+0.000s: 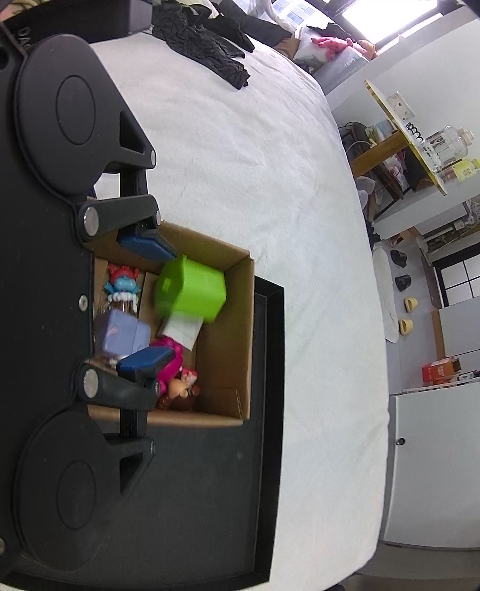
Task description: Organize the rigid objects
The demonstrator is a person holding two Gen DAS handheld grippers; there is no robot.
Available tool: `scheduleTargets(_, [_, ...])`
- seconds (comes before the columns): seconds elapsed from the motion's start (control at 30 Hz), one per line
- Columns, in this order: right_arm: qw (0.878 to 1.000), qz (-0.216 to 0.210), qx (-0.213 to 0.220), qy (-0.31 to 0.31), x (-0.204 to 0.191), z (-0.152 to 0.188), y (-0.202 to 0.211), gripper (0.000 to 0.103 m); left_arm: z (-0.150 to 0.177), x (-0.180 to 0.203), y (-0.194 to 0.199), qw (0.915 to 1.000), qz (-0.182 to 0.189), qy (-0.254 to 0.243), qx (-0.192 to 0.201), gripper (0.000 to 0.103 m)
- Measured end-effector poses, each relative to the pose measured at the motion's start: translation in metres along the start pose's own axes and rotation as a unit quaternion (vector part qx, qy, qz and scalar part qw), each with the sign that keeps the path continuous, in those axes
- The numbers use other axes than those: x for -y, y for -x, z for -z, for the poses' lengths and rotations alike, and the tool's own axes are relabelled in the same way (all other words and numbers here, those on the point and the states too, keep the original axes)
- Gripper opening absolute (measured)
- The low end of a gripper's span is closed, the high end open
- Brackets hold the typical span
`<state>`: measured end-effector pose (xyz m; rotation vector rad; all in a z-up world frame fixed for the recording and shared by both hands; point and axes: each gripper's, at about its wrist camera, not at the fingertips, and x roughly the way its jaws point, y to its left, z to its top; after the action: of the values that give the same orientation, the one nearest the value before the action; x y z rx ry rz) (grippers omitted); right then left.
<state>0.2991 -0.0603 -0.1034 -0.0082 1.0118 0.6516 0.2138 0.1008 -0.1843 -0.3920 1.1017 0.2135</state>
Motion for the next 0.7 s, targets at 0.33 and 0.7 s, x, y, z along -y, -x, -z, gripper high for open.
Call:
scheduleTargets(0.33, [1.000, 0.004, 0.013, -0.018, 0.026, 0.007, 0.027, 0.052, 0.000, 0.003, 0.000, 1.0000, -0.006, -0.004, 0.001, 0.014])
scheduleTargets(0.7, [0.999, 0.009, 0.013, -0.037, 0.047, 0.021, 0.043, 0.053, -0.001, 0.009, 0.001, 0.9999, -0.014, -0.007, 0.003, 0.013])
